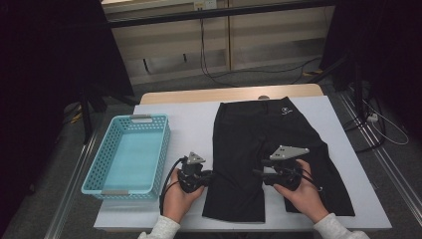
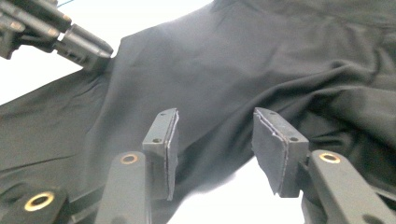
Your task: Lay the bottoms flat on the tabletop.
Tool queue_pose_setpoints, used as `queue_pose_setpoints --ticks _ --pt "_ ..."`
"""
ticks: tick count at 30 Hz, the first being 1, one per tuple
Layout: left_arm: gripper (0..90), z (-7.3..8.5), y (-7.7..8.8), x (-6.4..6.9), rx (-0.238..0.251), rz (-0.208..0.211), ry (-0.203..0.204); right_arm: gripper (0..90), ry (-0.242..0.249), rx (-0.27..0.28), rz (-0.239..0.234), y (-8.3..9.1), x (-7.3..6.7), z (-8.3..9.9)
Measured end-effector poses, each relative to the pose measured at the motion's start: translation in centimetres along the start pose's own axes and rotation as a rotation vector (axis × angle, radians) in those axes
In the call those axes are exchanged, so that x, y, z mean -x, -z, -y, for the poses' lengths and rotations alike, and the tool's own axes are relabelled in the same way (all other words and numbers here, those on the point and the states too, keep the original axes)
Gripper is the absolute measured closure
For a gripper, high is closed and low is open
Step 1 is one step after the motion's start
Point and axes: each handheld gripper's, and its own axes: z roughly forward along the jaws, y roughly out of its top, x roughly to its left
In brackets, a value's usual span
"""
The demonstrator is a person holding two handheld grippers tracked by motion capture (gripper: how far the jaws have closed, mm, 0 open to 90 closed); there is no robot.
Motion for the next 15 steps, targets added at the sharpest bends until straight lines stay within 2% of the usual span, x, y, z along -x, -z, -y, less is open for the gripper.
queue_pose_setpoints --ticks 3,4,6,7,15 --pt "88.5 -0.1 0.1 0.2 -0.015 0.009 0.014 51.5 -0.015 0.008 0.014 0.2 0.5 0.0" --pt "88.6 -0.1 0.1 0.3 -0.011 0.000 0.016 51.5 -0.015 0.005 0.019 0.2 0.6 0.1" --pt "89.0 0.0 0.5 0.3 -0.021 0.013 0.040 51.5 -0.021 0.000 0.026 0.2 0.8 0.2" --pt "89.1 0.0 0.7 0.3 -0.011 0.009 0.046 51.5 -0.024 0.000 0.026 0.3 0.9 0.2" --pt "89.0 0.9 2.3 -0.3 -0.020 0.000 0.073 50.3 -0.031 -0.016 0.042 0.3 1.5 0.3"
